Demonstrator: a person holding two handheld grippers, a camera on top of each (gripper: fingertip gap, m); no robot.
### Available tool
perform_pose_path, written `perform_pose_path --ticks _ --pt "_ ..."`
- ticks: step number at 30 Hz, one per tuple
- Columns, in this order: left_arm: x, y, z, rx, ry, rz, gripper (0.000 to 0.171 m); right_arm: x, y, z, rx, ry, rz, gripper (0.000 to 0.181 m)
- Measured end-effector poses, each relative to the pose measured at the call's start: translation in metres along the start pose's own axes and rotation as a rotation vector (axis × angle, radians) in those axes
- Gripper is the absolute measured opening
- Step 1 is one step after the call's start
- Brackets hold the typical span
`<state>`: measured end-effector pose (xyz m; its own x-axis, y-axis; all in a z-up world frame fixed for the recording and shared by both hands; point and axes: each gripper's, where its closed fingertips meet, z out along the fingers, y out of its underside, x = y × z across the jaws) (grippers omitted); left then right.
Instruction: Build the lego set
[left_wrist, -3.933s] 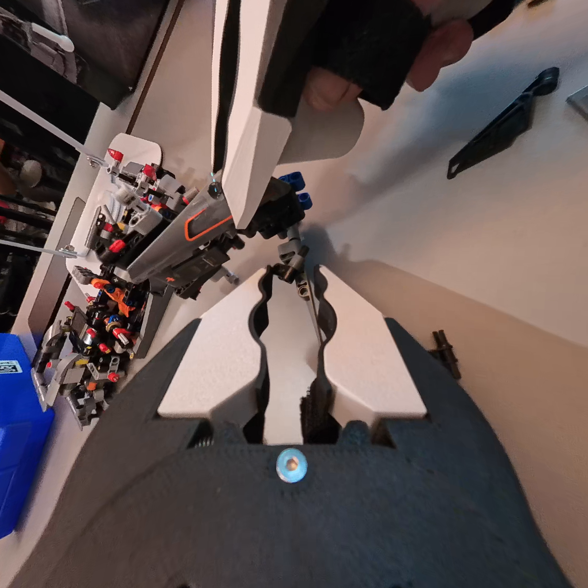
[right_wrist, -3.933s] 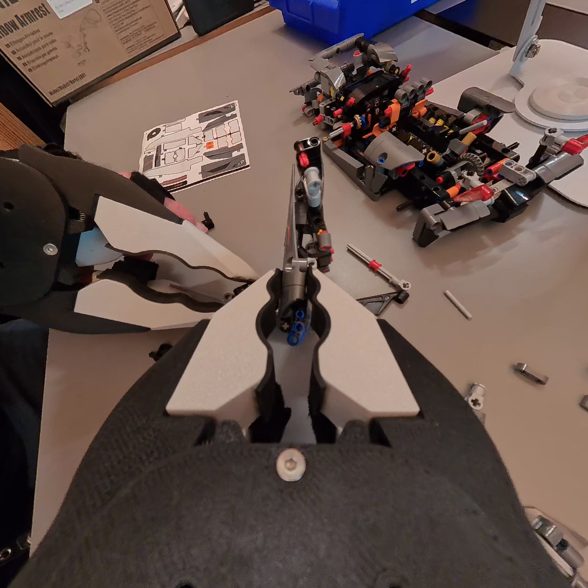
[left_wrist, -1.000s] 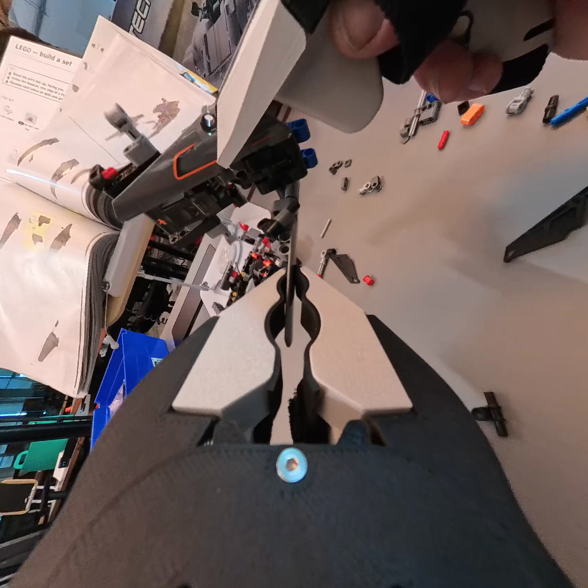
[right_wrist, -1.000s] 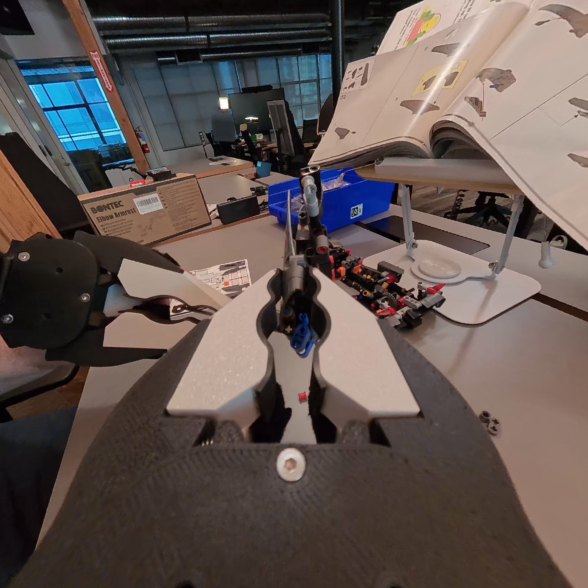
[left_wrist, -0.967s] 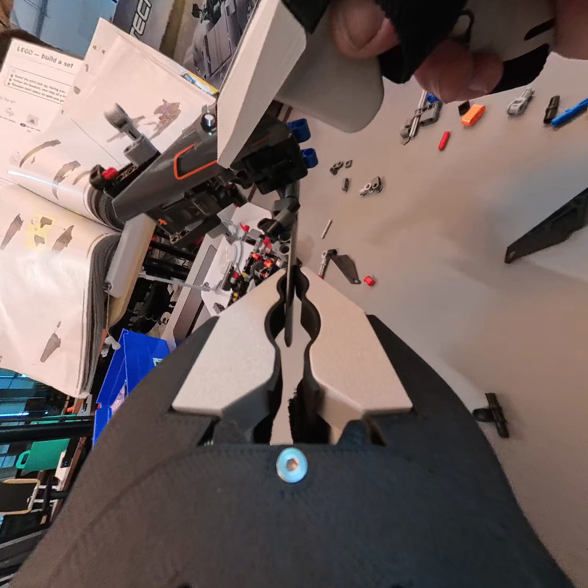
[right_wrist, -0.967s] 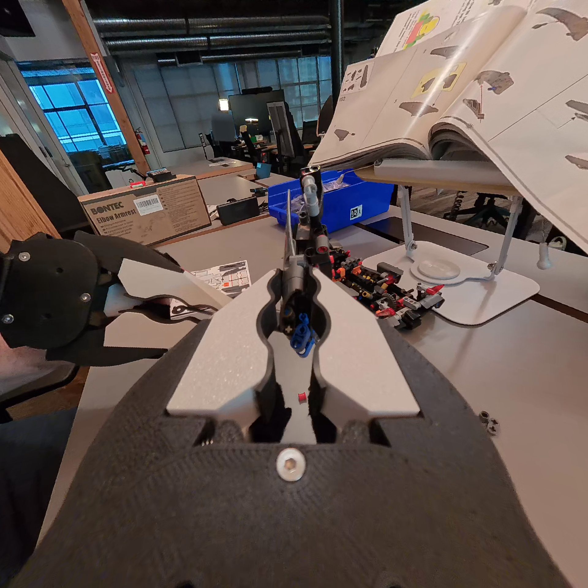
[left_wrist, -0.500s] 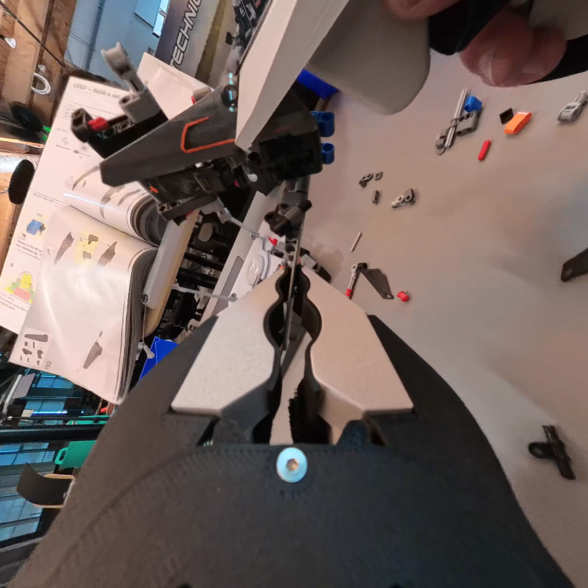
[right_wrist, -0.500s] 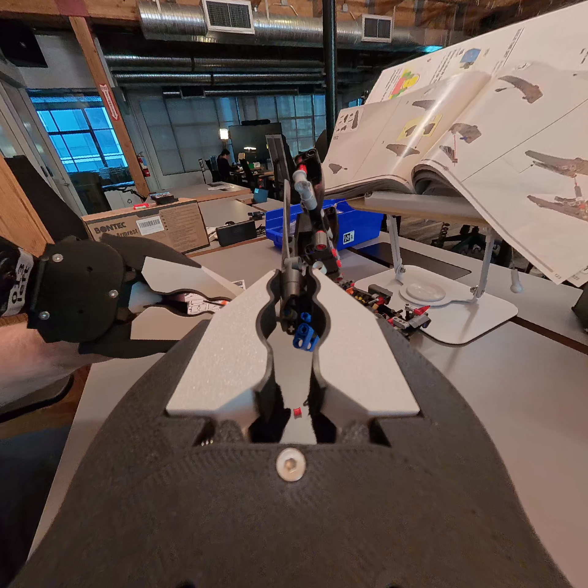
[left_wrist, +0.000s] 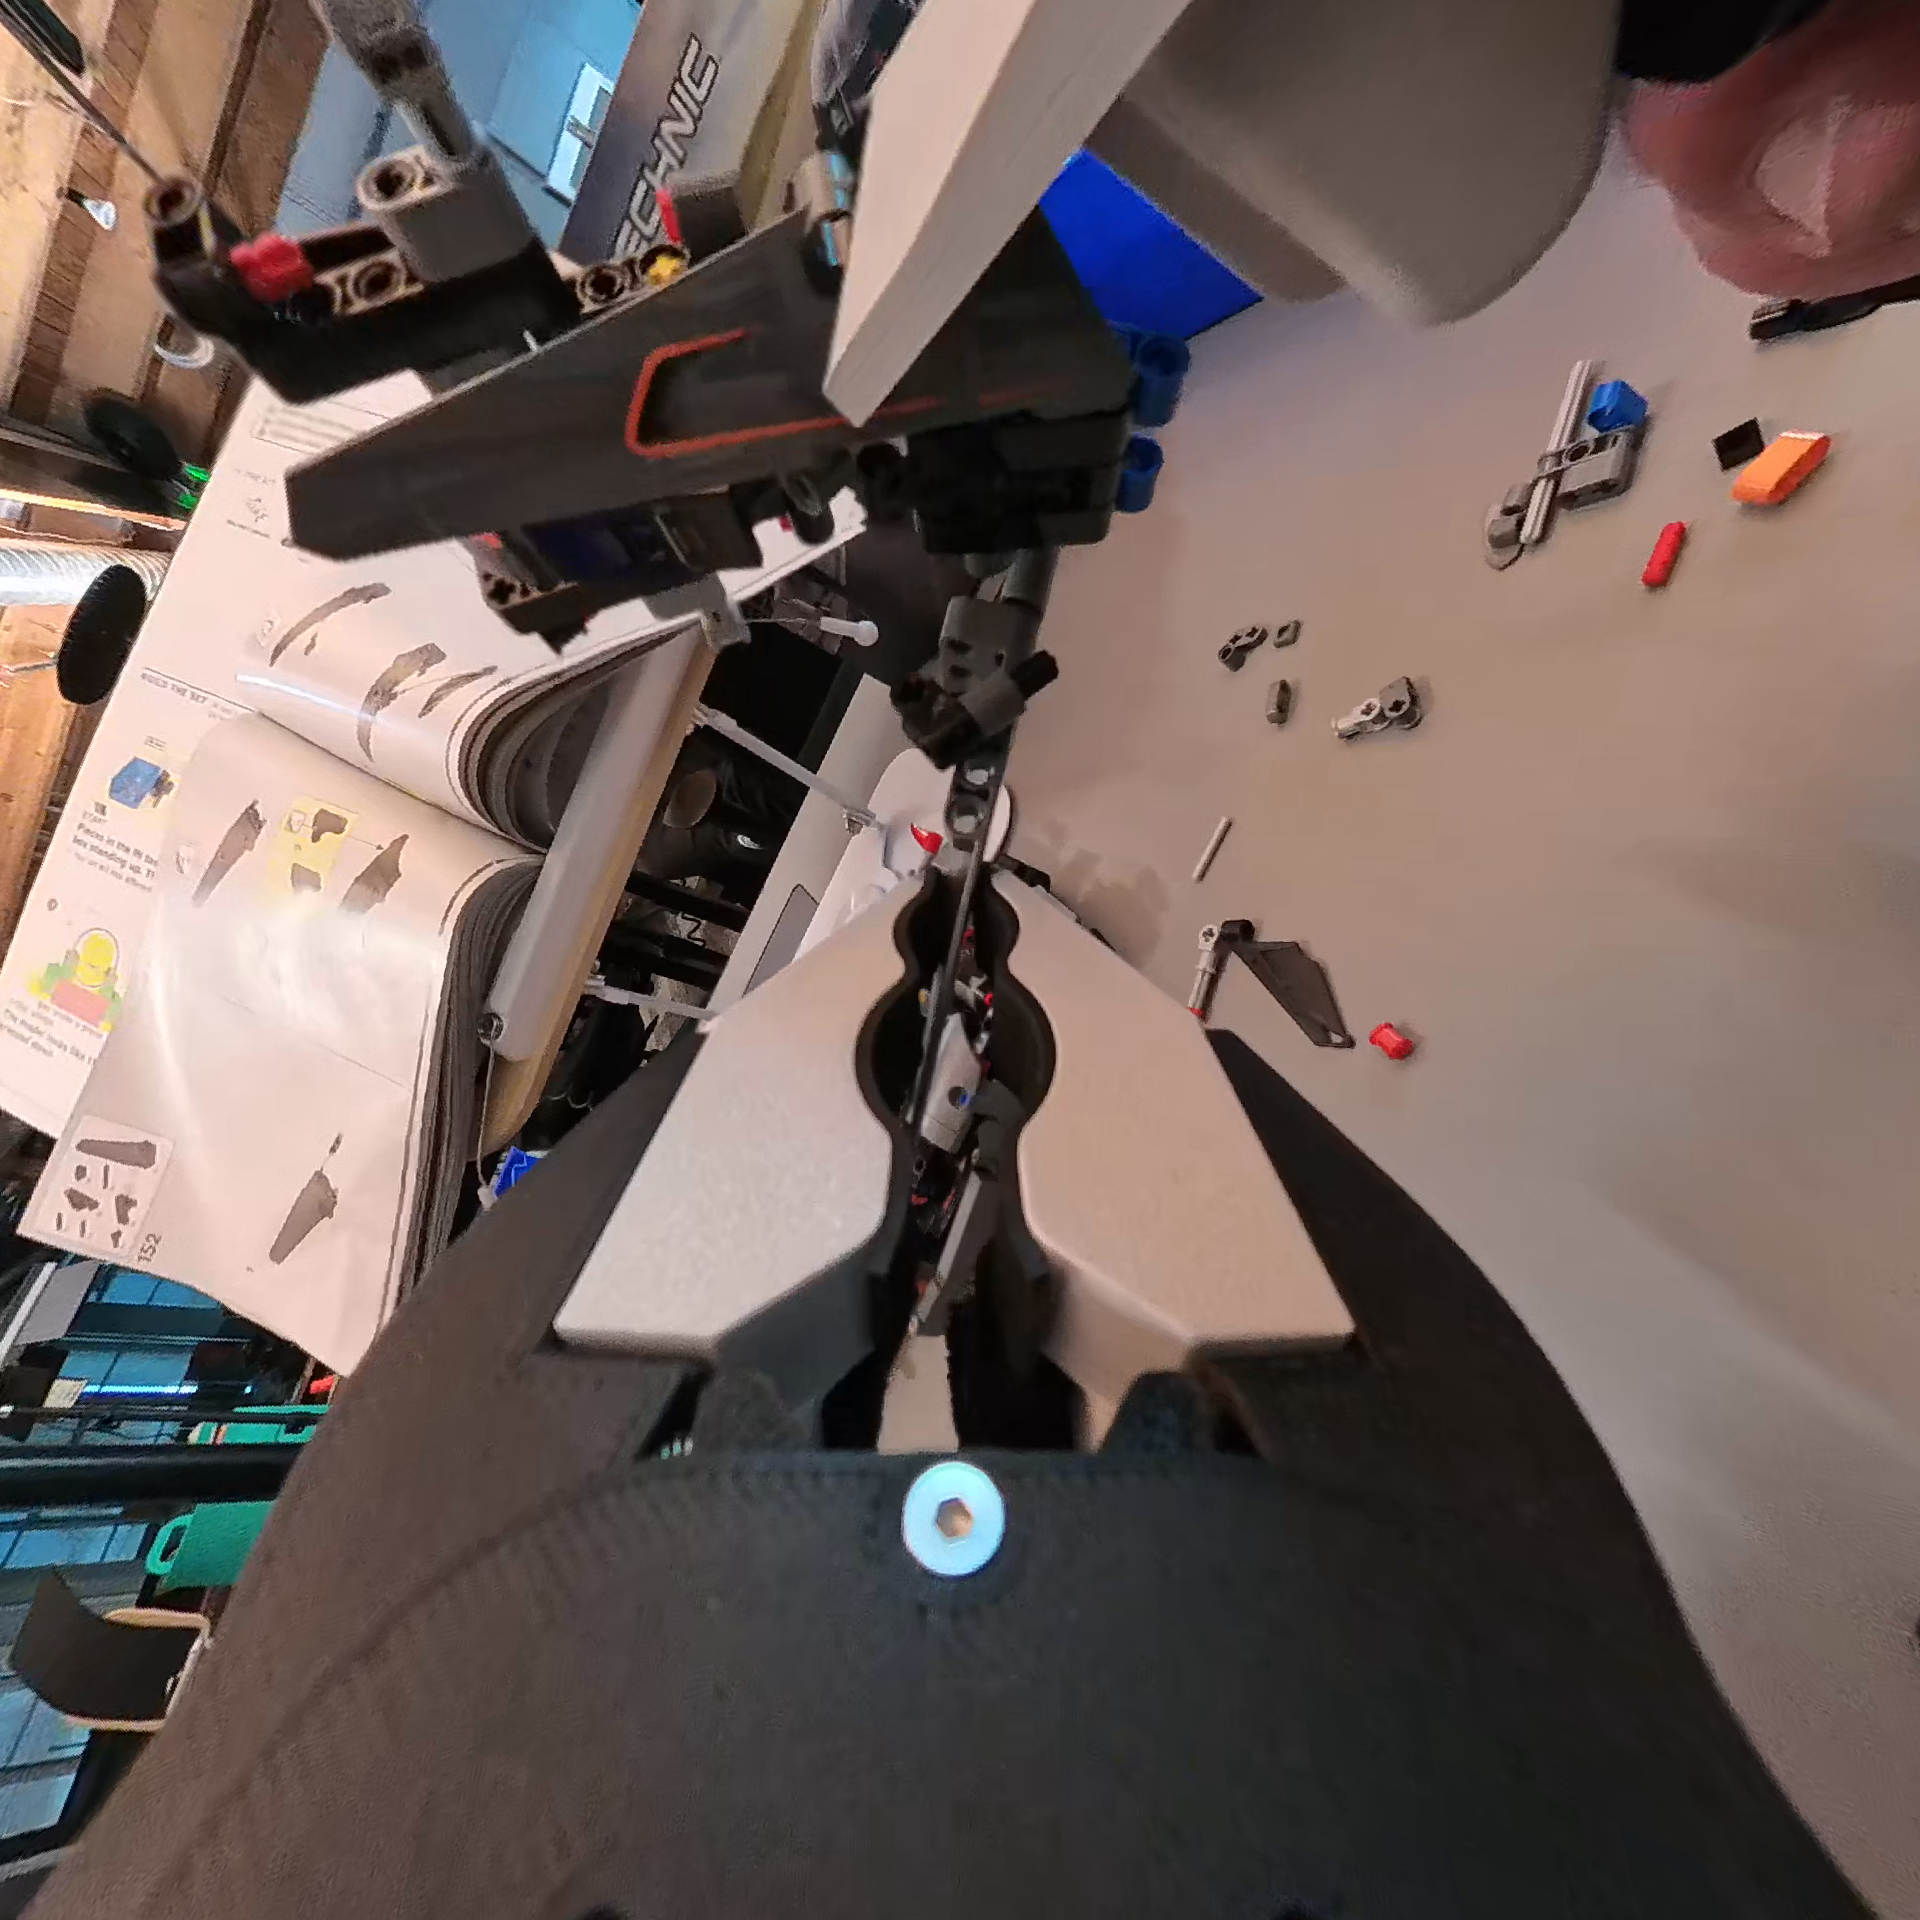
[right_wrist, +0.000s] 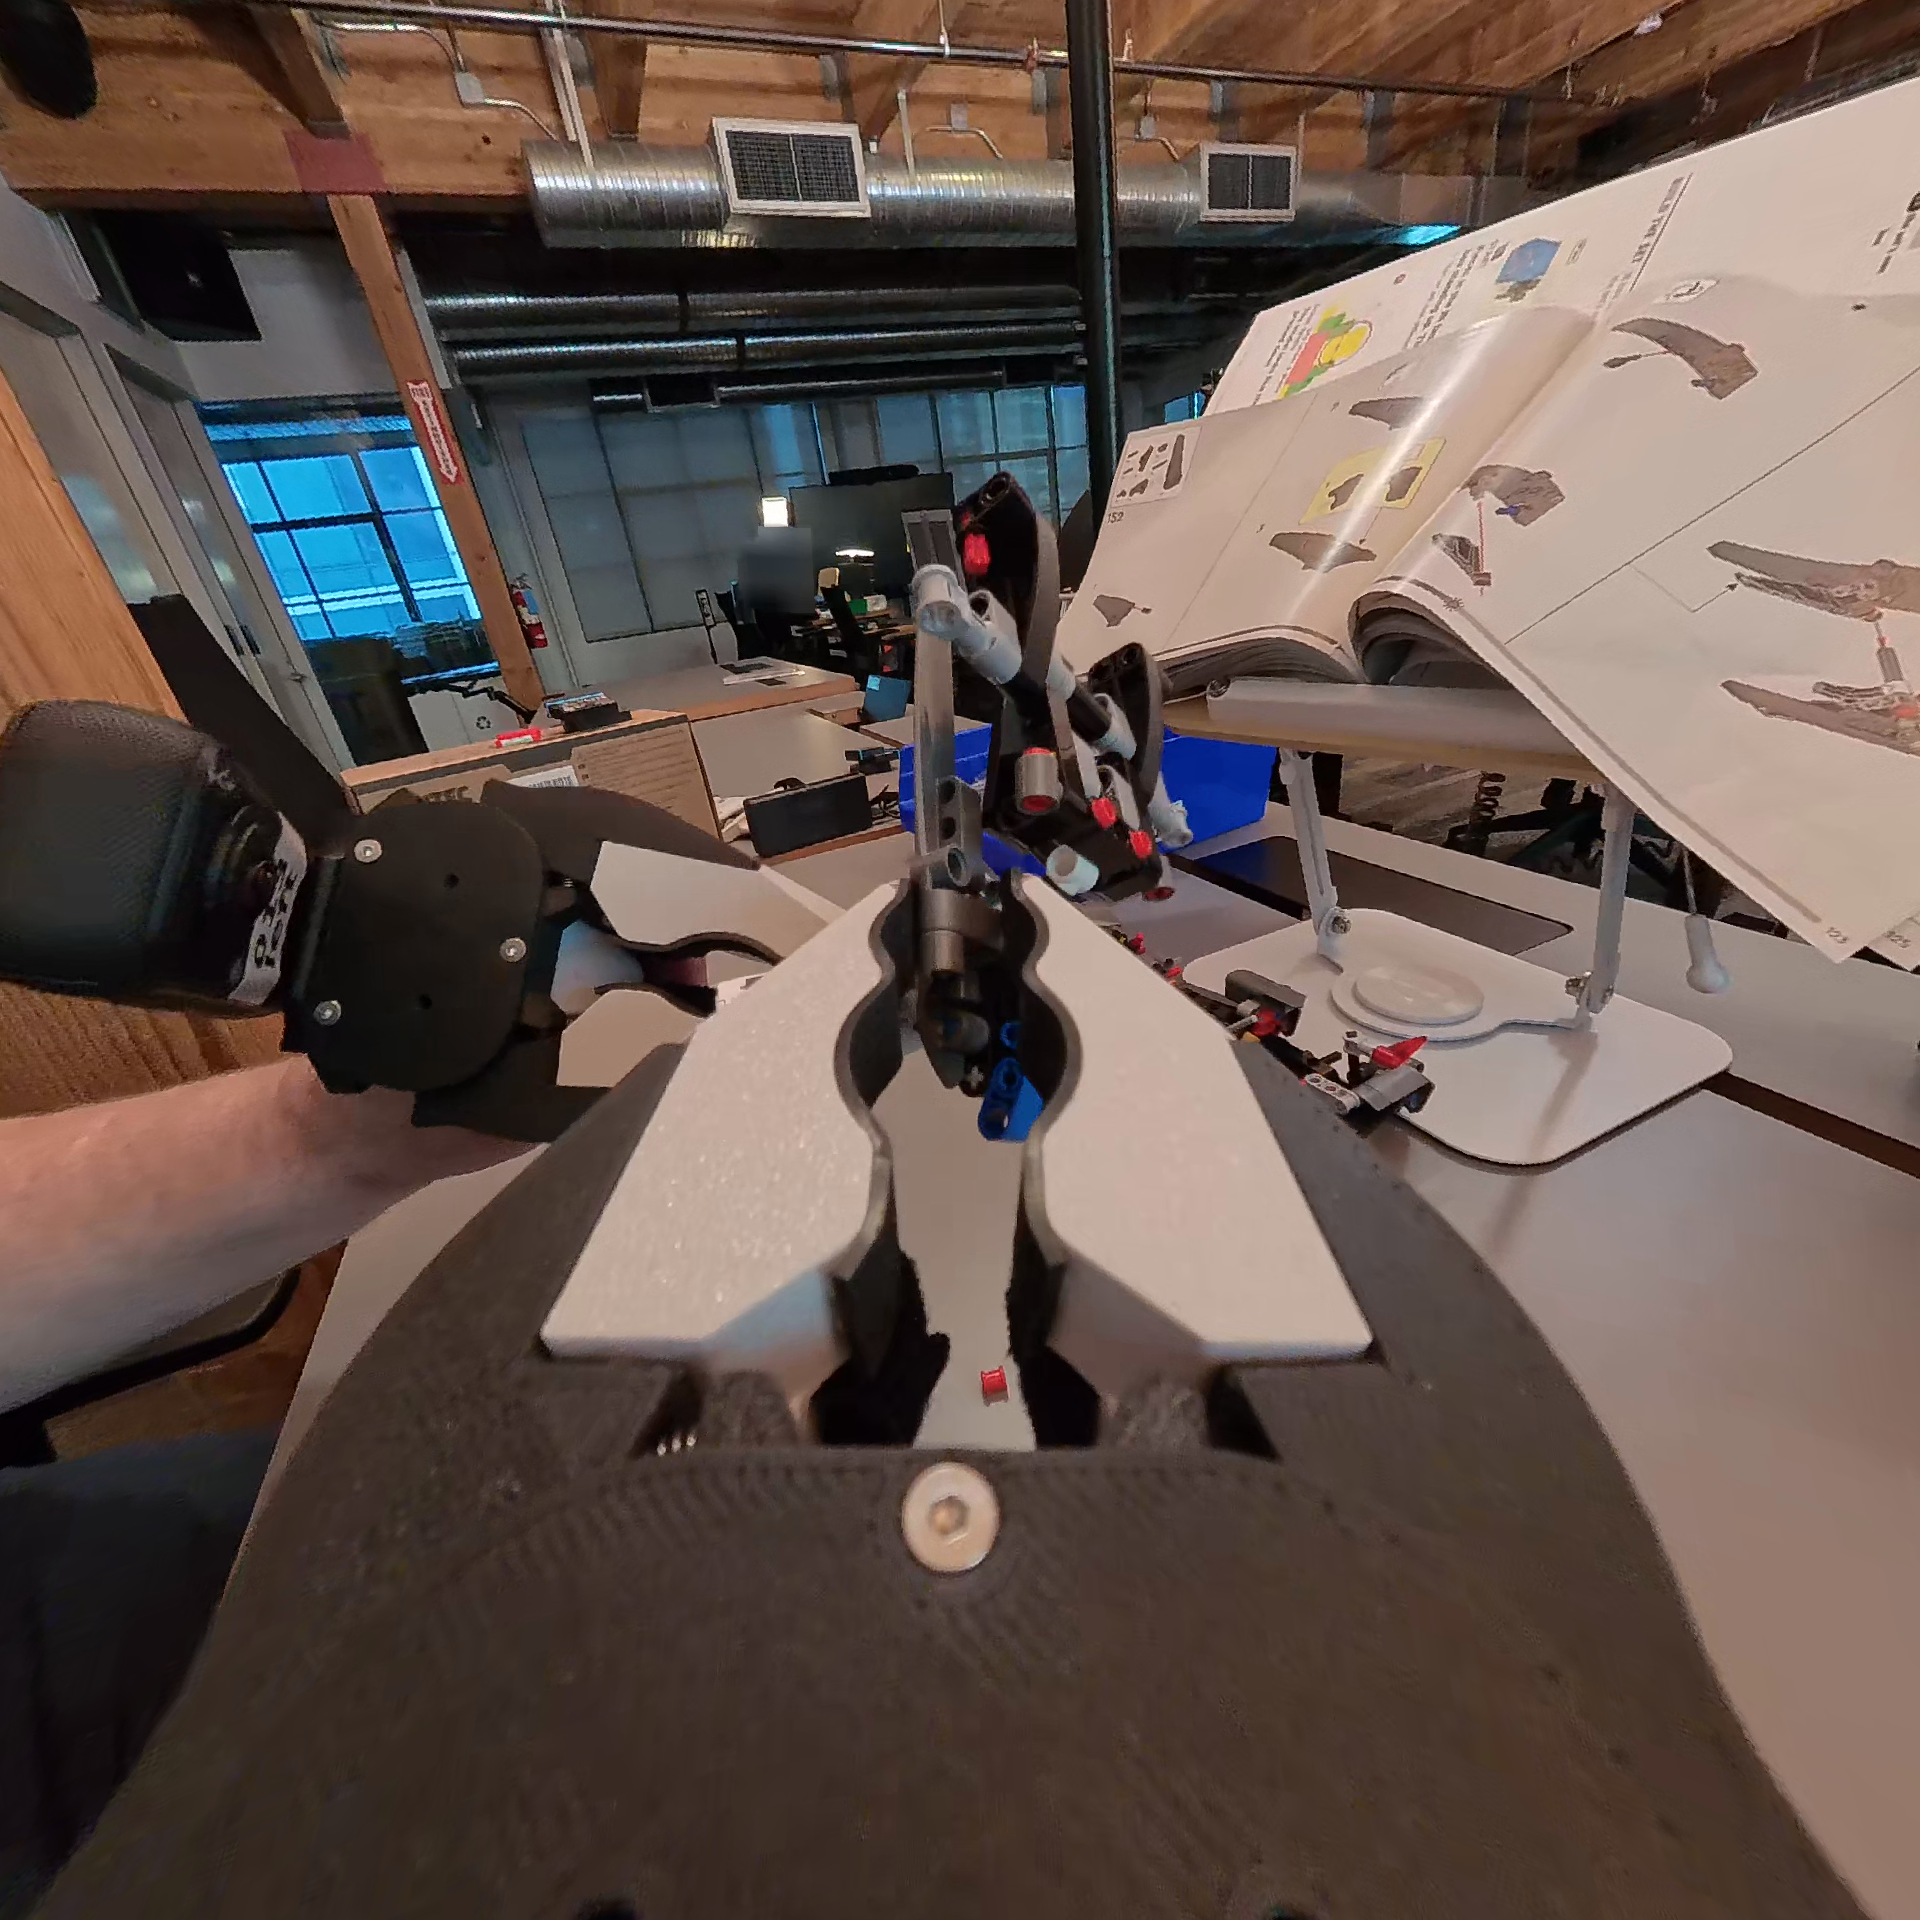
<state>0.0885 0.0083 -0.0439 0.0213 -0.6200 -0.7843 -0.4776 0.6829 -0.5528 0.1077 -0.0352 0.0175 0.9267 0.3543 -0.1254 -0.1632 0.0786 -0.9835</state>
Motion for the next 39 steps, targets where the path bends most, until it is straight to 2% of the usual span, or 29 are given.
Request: perform_pose_path --ticks 11,27,34,37,39 --pt "-0.004 -0.008 0.004 0.042 -0.002 0.051 0.003 0.001 -0.007 -0.005 0.049 -0.053 0.06 0.015" --pt "-0.002 -0.025 -0.002 0.078 -0.026 0.304 0.0 -0.002 -0.031 -0.02 0.158 -0.143 0.065 0.013" --pt "-0.005 -0.032 -0.005 0.106 -0.037 0.359 0.0 0.012 -0.052 -0.041 0.275 -0.186 0.153 0.022" --pt "-0.008 -0.034 -0.007 0.121 -0.044 0.375 0.0 0.028 -0.05 -0.046 0.258 -0.189 0.216 0.034" --pt "-0.01 -0.037 -0.009 0.134 -0.043 0.393 0.0 0.031 -0.045 -0.047 0.232 -0.263 0.297 0.043"
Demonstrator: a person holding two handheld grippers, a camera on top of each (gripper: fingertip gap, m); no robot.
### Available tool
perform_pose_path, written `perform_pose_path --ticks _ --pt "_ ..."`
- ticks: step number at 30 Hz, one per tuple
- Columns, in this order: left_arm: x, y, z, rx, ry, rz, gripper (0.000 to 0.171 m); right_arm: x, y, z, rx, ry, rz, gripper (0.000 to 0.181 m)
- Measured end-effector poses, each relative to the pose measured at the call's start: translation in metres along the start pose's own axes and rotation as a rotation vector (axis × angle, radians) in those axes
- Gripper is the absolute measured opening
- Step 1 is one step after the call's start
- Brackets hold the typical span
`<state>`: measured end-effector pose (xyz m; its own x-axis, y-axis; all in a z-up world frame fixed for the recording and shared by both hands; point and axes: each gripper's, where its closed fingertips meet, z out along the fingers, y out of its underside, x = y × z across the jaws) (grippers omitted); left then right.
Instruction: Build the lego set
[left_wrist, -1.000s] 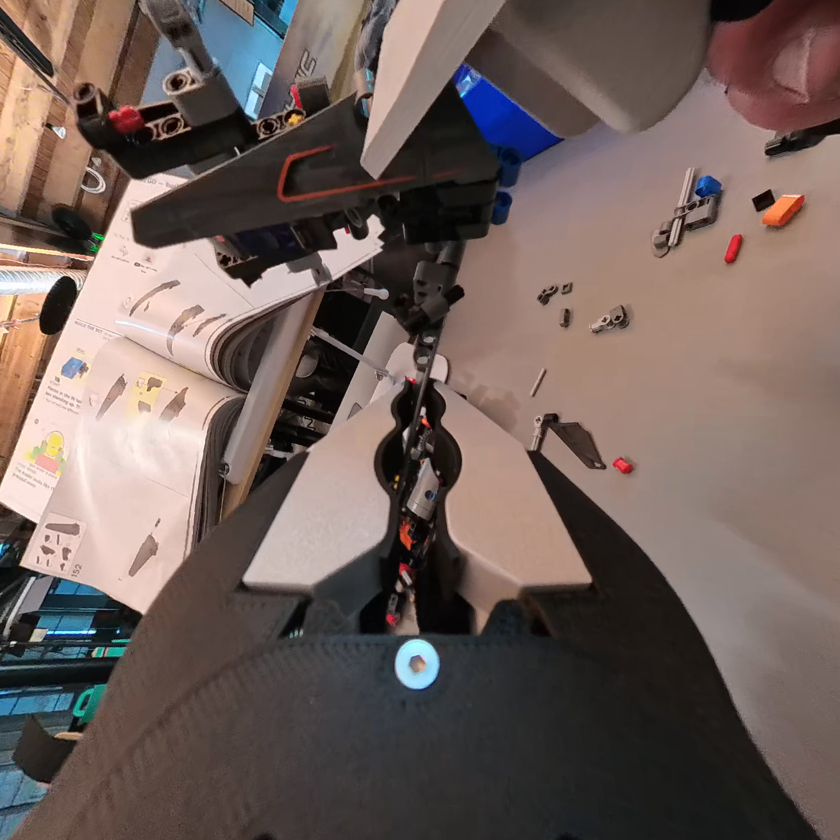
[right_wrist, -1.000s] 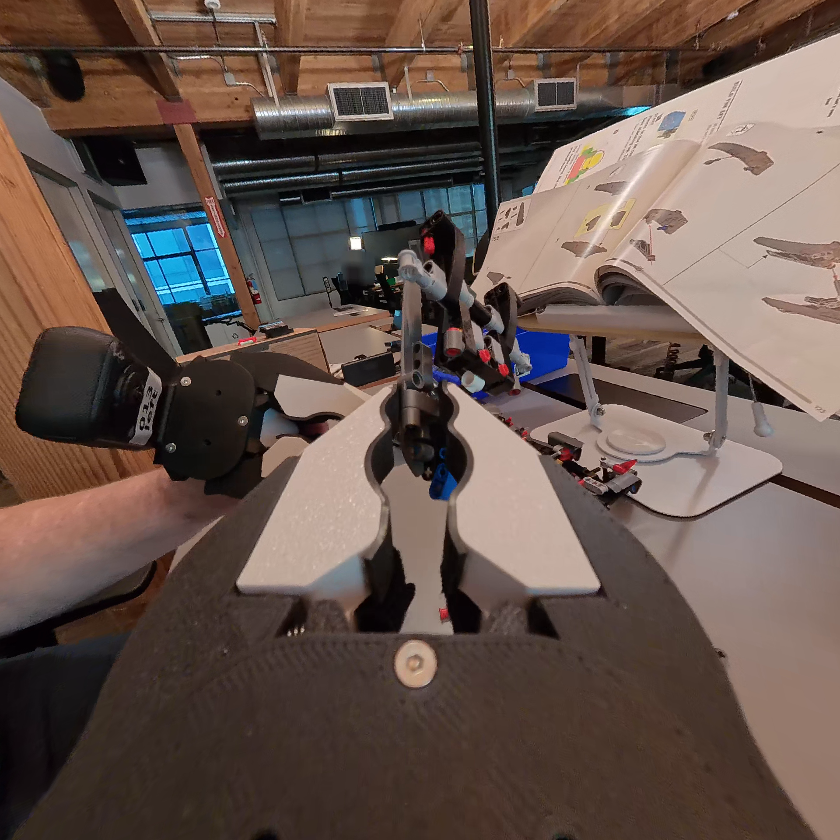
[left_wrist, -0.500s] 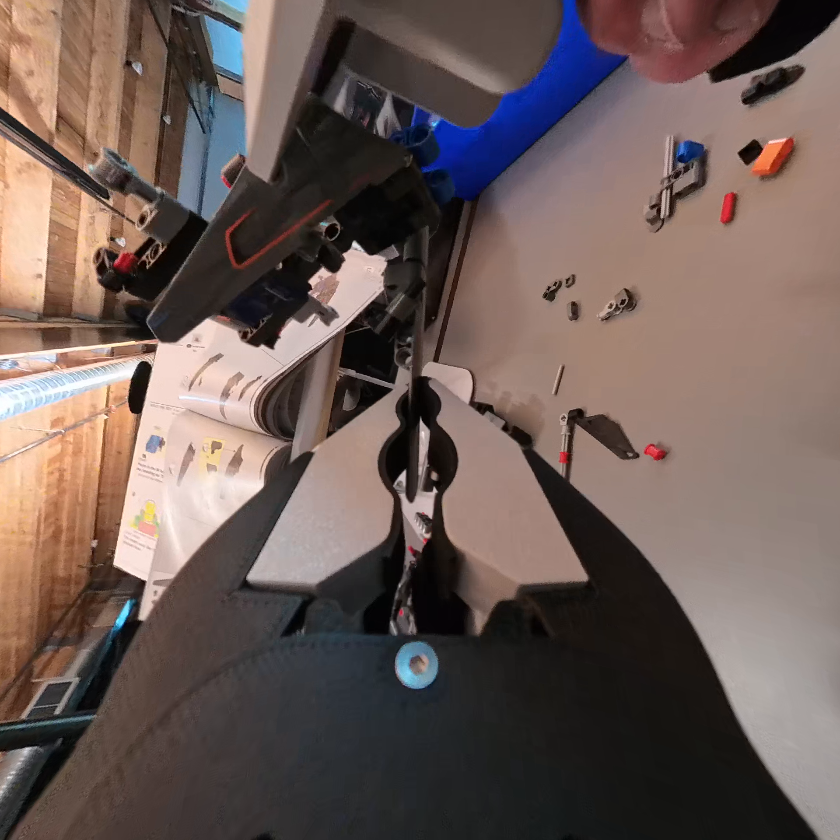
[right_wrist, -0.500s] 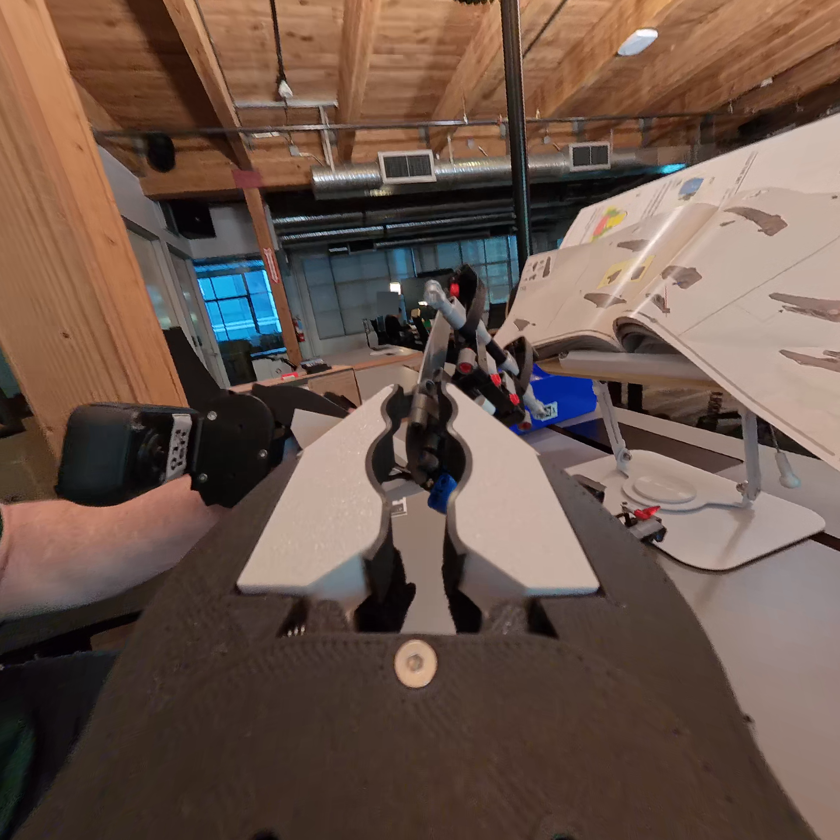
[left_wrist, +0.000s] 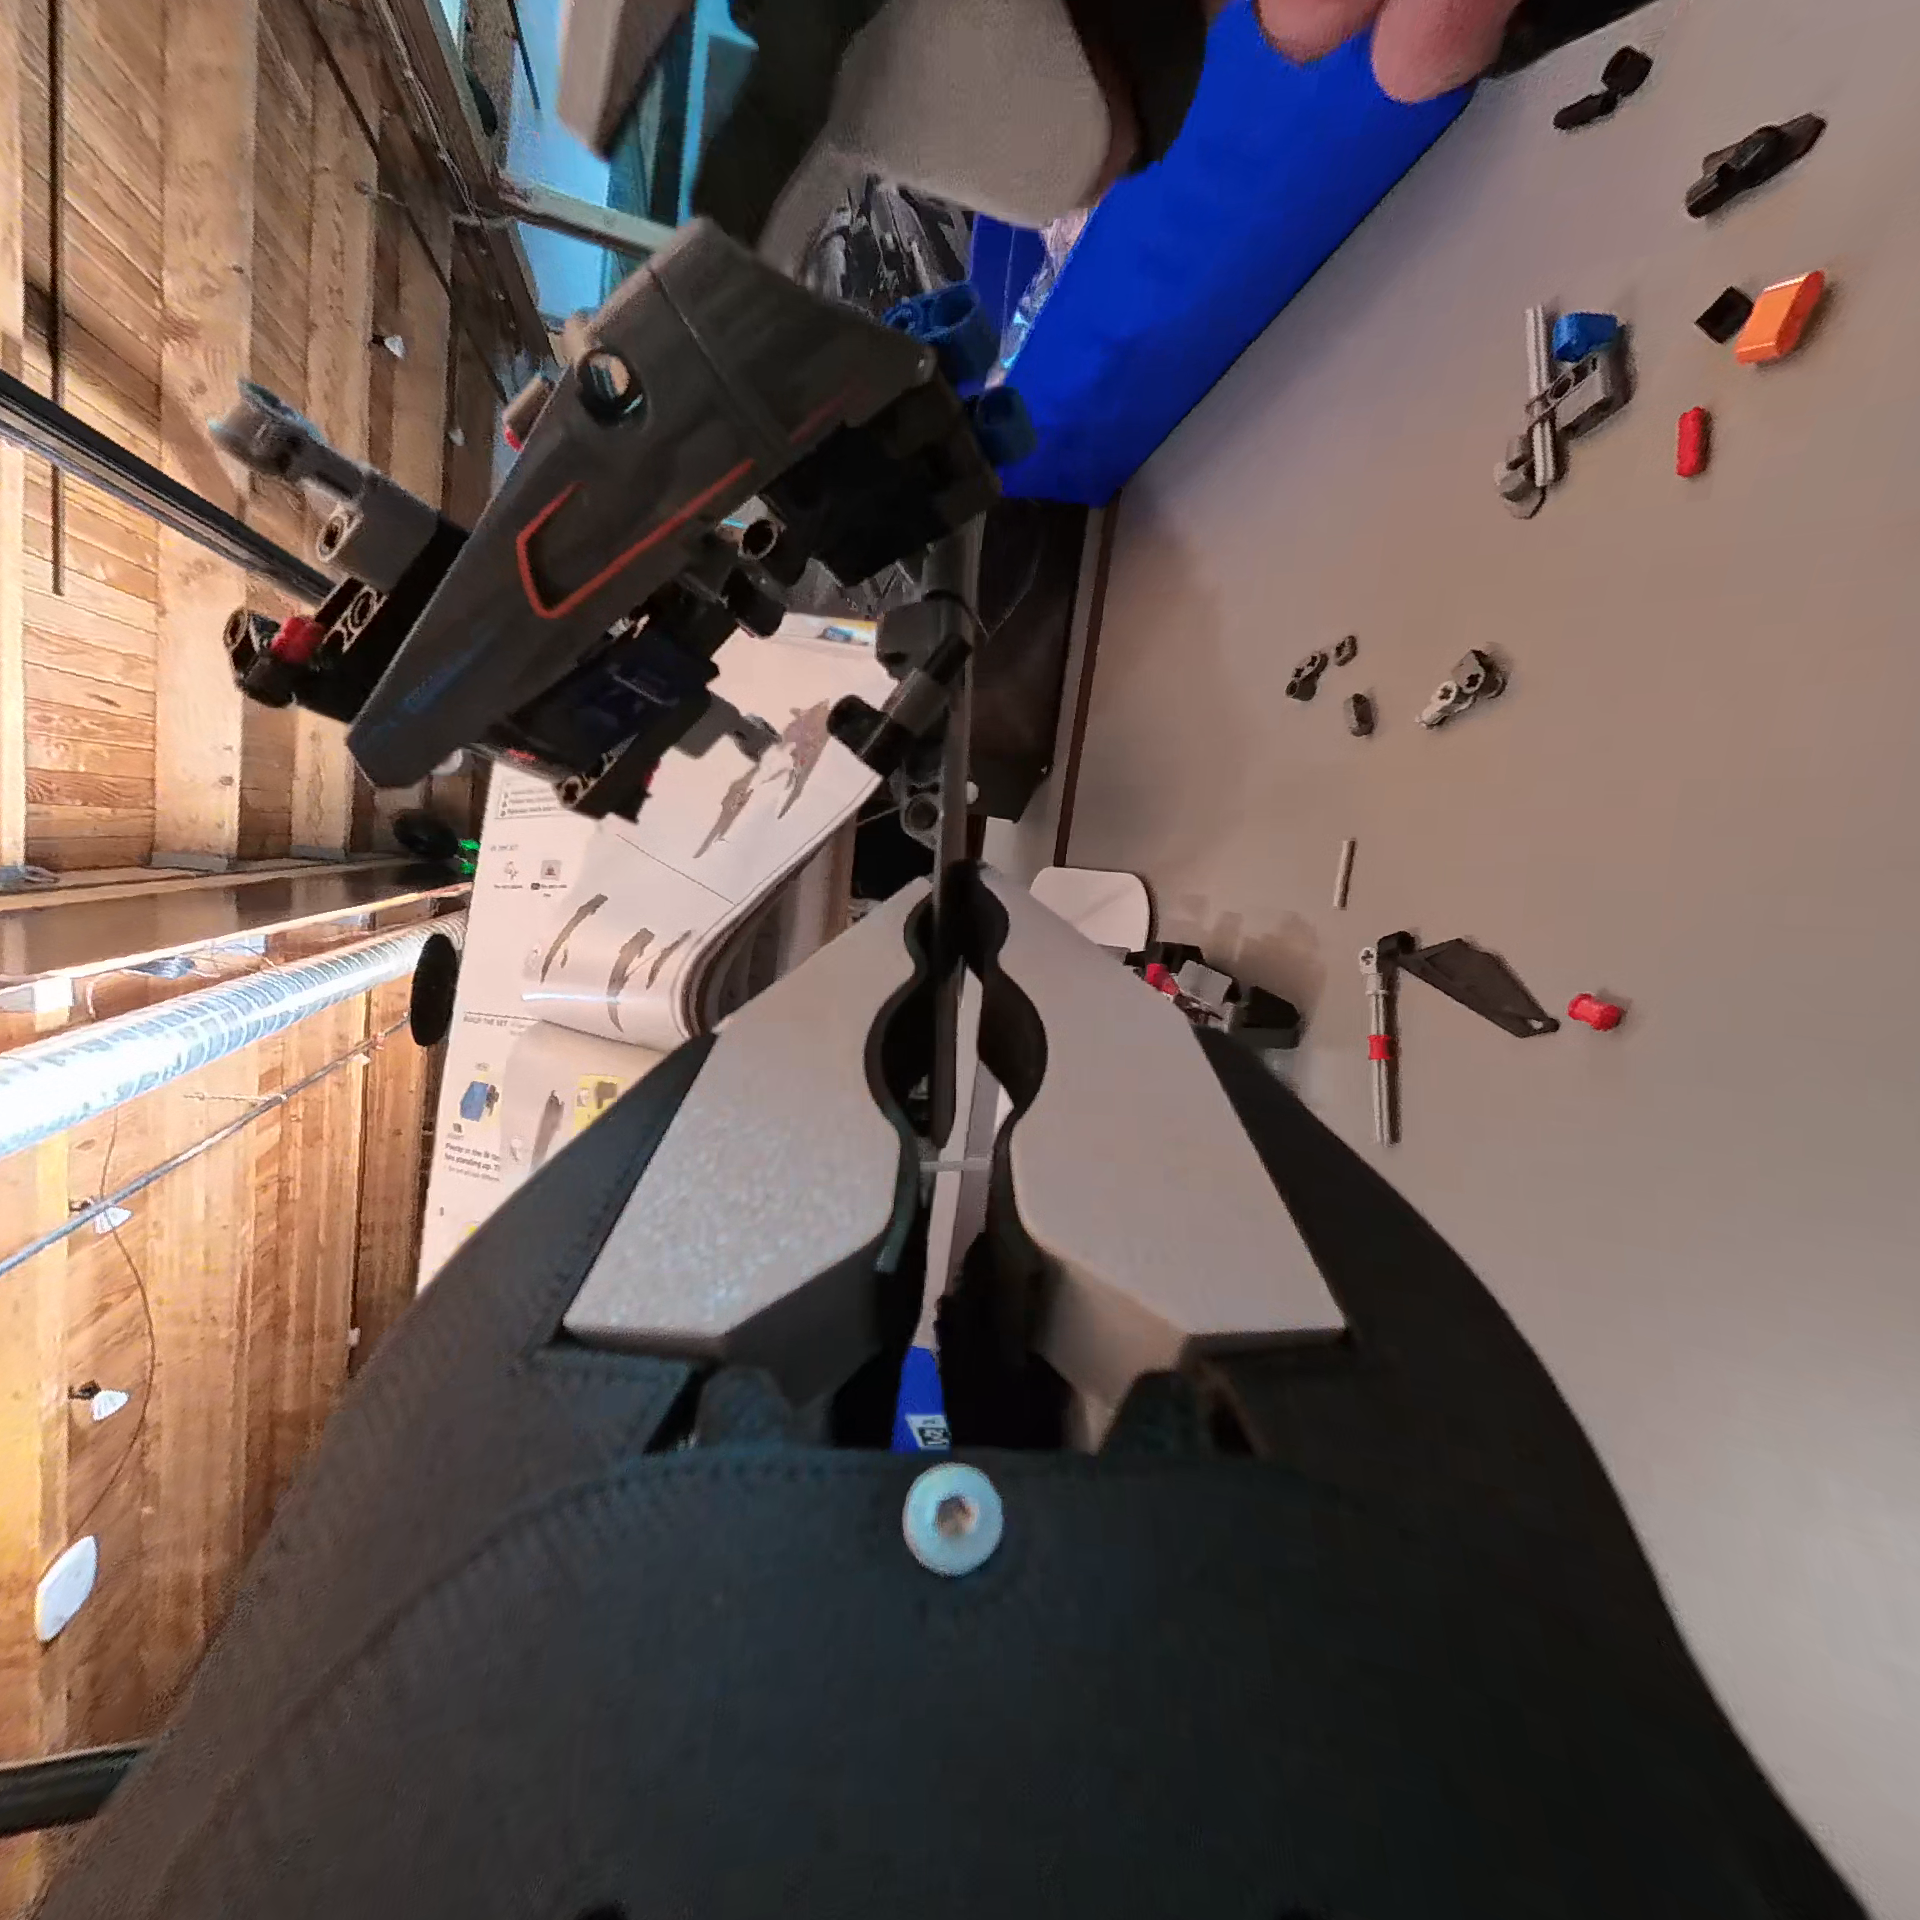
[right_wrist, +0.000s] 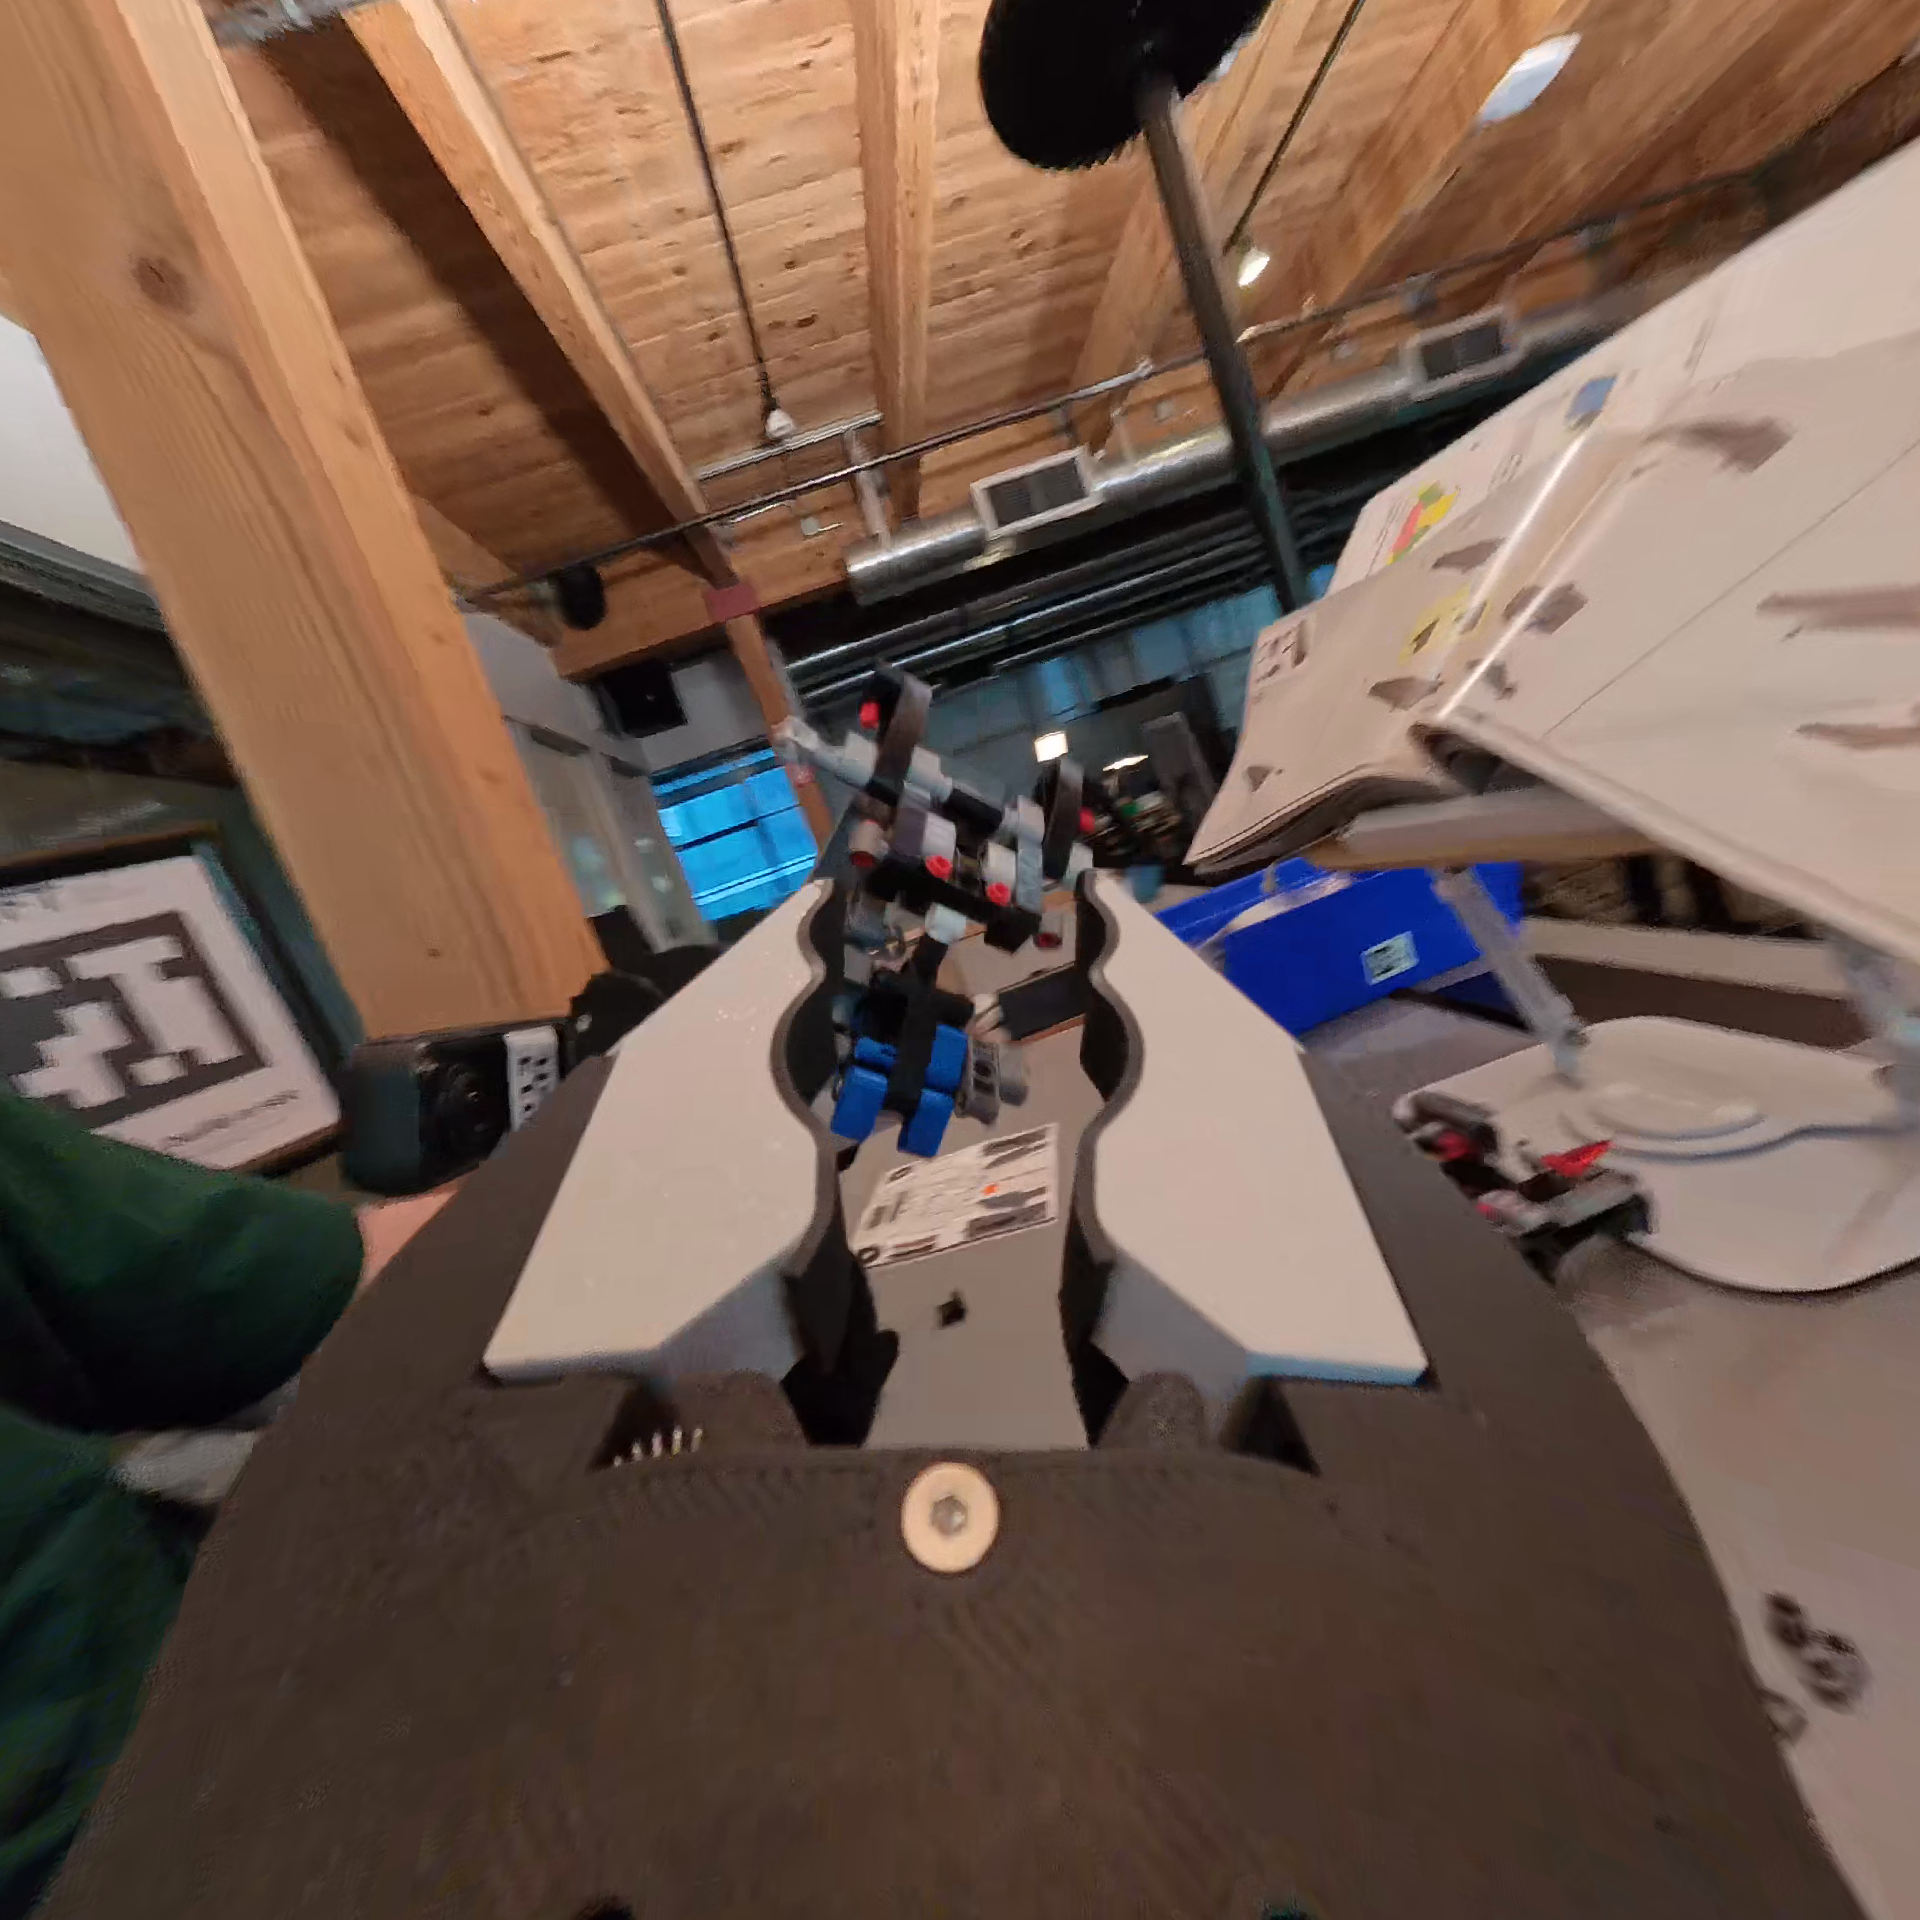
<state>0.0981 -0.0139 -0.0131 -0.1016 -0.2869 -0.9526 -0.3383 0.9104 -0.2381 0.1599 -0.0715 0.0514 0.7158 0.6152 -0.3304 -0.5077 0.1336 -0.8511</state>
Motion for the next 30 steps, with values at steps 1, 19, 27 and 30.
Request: perform_pose_path --ticks 1,19,27,30 --pt "-0.003 -0.002 -0.001 0.01 -0.007 0.011 0.0 0.0 0.004 -0.001 -0.018 -0.038 0.04 0.044" --pt "-0.024 -0.012 -0.007 0.129 -0.027 0.041 0.0 -0.027 0.04 0.016 -0.135 -0.31 0.208 0.052" --pt "-0.027 -0.012 -0.001 0.157 -0.022 0.027 0.0 -0.025 0.037 0.016 -0.111 -0.284 0.167 0.051" --pt "-0.027 -0.011 0.002 0.153 -0.017 0.013 0.0 -0.023 0.036 0.016 -0.1 -0.266 0.145 0.05"
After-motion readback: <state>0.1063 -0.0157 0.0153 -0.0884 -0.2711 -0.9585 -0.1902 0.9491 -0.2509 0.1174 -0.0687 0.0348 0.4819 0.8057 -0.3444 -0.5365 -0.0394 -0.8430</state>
